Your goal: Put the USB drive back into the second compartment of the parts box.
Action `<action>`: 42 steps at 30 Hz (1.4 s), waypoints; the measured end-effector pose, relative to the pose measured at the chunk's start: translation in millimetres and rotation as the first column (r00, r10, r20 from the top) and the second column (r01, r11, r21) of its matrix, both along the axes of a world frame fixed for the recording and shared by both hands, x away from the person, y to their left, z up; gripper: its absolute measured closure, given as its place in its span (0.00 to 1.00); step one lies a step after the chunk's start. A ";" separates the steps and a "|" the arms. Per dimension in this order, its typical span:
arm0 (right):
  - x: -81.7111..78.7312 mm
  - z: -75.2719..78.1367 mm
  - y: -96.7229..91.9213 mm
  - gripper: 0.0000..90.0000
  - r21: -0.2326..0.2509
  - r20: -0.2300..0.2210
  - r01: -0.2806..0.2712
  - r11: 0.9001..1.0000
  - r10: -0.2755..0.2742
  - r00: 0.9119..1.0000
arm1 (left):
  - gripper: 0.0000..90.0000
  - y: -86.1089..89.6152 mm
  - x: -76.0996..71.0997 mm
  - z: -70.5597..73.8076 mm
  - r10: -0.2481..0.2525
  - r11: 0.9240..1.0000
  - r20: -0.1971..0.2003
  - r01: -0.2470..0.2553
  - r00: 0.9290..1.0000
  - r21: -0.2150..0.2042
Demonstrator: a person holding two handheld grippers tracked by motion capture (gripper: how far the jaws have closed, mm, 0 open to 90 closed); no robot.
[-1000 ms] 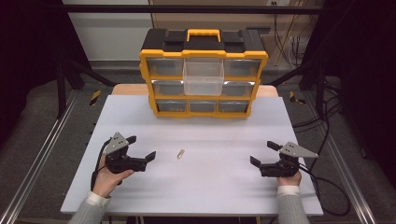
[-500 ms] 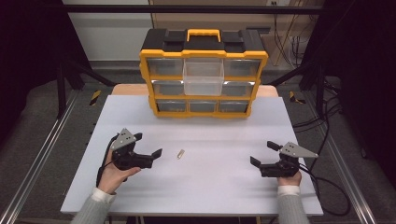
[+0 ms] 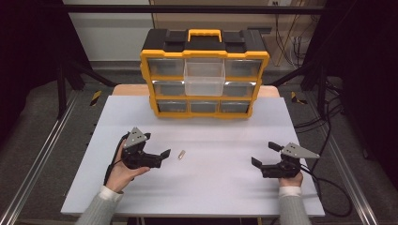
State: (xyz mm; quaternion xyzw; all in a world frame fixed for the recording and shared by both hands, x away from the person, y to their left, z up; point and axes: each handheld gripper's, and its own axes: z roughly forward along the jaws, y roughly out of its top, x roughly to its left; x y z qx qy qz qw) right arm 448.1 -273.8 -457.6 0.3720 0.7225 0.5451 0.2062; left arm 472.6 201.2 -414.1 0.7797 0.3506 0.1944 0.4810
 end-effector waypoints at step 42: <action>0.4 -0.5 0.3 0.03 -0.003 0.000 -0.002 1.000 0.002 1.000 | 0.00 -41.6 24.0 -10.3 -0.006 0.998 -0.080 0.011 0.997 0.057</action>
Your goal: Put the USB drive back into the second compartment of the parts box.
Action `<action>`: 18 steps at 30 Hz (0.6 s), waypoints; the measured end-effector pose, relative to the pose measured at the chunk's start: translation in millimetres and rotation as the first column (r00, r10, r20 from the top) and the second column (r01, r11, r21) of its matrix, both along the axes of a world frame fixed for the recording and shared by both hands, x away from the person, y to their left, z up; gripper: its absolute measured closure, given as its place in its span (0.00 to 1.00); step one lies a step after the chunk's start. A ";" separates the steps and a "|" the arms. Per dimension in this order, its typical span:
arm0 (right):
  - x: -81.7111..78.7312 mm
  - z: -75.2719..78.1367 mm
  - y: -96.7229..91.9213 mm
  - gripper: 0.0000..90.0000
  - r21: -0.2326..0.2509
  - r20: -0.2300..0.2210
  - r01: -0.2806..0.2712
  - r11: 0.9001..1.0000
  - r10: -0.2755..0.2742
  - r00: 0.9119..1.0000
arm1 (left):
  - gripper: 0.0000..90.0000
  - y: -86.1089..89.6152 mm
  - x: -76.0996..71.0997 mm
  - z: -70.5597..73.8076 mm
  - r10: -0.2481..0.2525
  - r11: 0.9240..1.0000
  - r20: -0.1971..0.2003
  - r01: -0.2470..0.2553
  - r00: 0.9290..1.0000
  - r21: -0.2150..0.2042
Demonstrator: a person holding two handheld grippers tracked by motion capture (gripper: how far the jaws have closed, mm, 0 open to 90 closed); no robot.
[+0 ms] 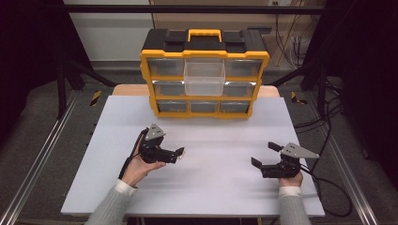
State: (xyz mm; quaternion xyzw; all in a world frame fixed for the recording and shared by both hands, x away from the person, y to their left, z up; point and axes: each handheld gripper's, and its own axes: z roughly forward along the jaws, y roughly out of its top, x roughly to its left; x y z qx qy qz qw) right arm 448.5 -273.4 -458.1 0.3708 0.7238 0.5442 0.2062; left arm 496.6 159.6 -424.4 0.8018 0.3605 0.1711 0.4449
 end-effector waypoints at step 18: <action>0.5 -0.8 0.5 0.03 -0.005 -0.001 -0.003 1.000 0.003 1.000 | 0.00 -15.8 8.8 -16.0 0.001 0.998 -0.051 0.002 0.999 0.059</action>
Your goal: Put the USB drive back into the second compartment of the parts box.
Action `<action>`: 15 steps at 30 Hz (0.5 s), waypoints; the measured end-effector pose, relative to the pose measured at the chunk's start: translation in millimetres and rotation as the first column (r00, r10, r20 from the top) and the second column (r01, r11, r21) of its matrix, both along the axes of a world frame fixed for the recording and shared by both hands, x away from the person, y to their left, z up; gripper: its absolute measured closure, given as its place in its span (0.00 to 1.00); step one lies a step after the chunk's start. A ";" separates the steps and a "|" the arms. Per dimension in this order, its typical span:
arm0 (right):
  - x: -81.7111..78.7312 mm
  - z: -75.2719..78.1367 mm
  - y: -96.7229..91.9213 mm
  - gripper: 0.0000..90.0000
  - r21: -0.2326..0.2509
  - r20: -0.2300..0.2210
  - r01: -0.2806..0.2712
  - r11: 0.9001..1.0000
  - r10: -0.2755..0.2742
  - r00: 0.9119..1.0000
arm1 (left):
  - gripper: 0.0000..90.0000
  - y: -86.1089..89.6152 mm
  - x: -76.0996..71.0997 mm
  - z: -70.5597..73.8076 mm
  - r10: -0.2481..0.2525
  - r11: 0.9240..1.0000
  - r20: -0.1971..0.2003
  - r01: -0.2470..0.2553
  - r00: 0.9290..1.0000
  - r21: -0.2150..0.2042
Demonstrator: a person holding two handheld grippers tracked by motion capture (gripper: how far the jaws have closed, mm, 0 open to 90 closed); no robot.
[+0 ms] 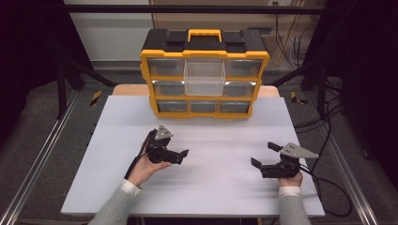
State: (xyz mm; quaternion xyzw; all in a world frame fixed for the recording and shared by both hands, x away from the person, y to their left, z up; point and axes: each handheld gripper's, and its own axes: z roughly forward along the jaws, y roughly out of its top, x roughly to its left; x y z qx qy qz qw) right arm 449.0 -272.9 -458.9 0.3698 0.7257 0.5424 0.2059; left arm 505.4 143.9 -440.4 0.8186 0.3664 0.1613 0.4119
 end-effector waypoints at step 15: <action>0.0 0.0 0.1 0.03 0.000 -0.001 -0.001 1.000 0.001 1.000 | 0.04 -7.7 6.6 -12.7 0.007 0.999 -0.063 -0.004 0.998 0.049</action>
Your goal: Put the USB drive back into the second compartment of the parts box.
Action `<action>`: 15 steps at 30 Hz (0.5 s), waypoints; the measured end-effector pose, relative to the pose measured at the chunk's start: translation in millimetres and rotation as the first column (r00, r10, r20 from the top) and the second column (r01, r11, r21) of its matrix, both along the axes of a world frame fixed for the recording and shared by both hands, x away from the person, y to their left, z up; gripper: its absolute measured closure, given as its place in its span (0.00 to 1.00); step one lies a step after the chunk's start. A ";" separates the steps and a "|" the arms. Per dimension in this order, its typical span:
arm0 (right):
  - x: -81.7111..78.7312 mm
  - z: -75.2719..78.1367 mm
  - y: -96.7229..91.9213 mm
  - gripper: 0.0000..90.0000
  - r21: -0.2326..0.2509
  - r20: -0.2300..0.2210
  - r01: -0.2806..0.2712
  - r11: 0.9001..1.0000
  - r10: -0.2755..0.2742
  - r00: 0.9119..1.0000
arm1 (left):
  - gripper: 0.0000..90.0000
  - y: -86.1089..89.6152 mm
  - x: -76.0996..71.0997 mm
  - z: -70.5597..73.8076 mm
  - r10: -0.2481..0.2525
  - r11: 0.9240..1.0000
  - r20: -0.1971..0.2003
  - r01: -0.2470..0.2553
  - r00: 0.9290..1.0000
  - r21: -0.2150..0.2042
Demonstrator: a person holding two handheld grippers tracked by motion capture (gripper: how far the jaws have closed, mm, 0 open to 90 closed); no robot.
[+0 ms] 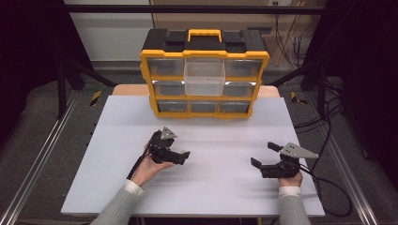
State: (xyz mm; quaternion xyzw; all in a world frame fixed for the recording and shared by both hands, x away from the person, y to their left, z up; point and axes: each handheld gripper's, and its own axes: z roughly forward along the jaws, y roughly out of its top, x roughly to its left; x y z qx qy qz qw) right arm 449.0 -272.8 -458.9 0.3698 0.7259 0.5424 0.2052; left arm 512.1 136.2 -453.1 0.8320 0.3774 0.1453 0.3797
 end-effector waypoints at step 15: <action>0.1 0.1 -0.2 0.03 0.000 0.003 -0.001 1.000 0.001 1.000 | 0.31 -8.0 3.4 -7.8 0.014 0.999 -0.048 -0.011 0.999 0.047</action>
